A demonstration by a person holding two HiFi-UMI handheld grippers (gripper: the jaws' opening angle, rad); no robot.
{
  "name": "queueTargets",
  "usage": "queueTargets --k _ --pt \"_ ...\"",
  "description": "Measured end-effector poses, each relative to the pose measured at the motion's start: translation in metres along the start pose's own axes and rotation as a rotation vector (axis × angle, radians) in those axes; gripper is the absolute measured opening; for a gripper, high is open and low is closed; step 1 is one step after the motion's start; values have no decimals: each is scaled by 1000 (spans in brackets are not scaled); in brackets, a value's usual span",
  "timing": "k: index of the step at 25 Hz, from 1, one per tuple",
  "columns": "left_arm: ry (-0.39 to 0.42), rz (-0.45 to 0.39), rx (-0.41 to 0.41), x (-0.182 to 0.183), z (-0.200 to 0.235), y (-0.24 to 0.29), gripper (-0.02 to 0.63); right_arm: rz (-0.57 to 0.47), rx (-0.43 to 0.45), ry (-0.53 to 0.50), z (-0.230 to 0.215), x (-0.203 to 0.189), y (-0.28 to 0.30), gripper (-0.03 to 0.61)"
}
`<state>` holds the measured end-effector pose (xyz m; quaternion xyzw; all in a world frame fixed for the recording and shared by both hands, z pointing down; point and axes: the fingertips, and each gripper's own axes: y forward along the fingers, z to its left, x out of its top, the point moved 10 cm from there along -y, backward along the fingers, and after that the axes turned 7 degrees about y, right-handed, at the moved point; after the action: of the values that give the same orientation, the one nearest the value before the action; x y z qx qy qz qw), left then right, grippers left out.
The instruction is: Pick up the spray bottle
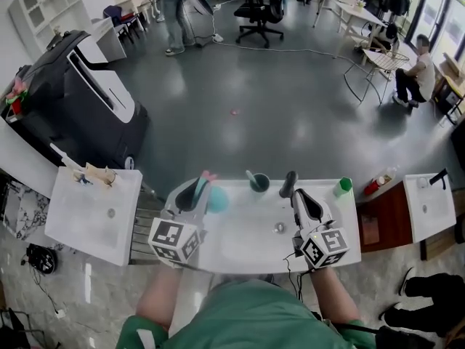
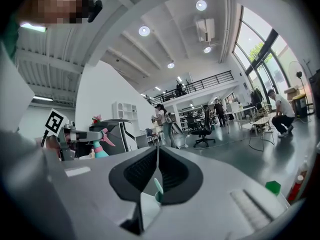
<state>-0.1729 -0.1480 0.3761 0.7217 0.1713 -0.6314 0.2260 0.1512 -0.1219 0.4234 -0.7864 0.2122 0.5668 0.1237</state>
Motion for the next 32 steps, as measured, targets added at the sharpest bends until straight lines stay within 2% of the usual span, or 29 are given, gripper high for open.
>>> queueTargets --k 14,32 --pt "9 -25 13 16 -7 -6 63 -21 25 -29 -5 15 2 11" --pt "-5 -12 -7 10 -12 -2 63 -24 26 -25 -9 14 2 11"
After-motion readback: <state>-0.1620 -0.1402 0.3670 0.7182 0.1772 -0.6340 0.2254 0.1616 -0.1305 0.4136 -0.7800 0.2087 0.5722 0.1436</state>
